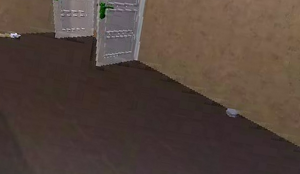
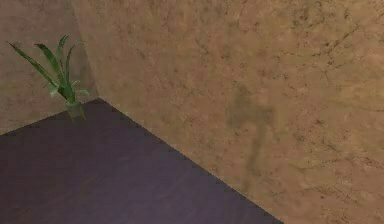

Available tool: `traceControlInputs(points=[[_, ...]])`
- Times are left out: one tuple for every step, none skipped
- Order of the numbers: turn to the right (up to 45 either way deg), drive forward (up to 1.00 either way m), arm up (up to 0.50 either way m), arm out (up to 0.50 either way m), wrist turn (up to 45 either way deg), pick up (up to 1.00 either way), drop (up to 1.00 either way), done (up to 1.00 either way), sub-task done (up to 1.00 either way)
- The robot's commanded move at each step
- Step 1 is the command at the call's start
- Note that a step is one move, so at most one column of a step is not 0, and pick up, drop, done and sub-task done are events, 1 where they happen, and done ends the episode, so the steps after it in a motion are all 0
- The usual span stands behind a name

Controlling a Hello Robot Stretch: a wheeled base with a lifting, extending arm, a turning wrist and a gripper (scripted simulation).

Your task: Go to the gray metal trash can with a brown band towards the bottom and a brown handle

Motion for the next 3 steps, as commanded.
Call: traceControlInputs(points=[[-9.0, 0.0, 0.0, 0.0, 0.0, 0.0, 0.0, 0.0, 0.0], [0.0, 0.85, 0.0, 0.0, 0.0, 0.0, 0.0, 0.0, 0.0], [-24.0, 0.0, 0.0, 0.0, 0.0, 0.0, 0.0, 0.0, 0.0]])
